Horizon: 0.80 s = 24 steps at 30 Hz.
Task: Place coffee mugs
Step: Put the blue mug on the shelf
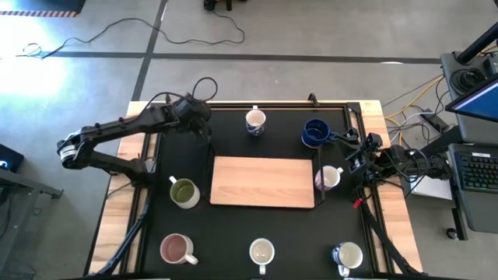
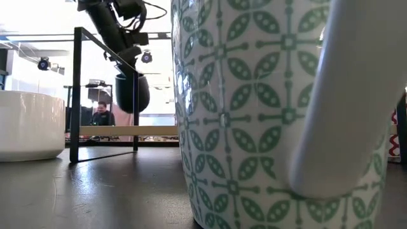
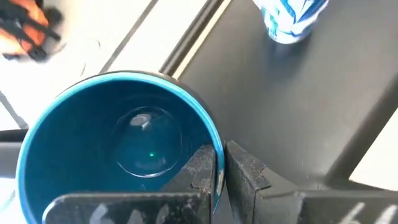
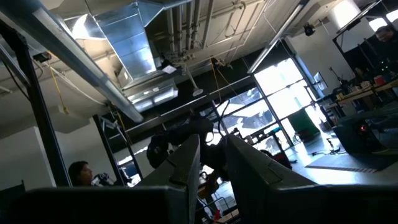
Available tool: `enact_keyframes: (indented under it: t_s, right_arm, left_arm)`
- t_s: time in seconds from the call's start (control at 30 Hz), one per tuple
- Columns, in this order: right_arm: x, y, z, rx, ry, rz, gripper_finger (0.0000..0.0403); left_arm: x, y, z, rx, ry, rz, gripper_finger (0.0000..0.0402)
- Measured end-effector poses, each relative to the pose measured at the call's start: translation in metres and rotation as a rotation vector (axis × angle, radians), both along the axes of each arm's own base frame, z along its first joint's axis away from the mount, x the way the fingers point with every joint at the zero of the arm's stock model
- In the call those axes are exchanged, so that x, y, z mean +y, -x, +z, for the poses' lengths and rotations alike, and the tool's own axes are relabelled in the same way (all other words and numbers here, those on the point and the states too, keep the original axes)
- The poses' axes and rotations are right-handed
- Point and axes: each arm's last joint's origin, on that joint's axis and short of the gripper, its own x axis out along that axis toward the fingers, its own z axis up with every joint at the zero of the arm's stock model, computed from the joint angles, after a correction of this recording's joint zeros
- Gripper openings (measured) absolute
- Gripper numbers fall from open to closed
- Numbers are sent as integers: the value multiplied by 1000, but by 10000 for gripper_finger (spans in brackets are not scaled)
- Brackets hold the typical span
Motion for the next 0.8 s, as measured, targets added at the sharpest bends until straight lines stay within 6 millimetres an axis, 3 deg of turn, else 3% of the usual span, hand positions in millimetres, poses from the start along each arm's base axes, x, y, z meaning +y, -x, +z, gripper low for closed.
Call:
enact_keyframes:
  t_s: [0.3,0.6,0.8]
  right_arm:
    - [0,0,0,1,0,0,68]
    - [0,0,0,0,0,-1,68]
    - [0,0,0,0,0,0,68]
  left_arm:
    - [3,-13,15,-79,8,-99,8]
    - [10,-44,18,-87,66,-165,8]
    - [-3,-64,20,-57,170,-198,9]
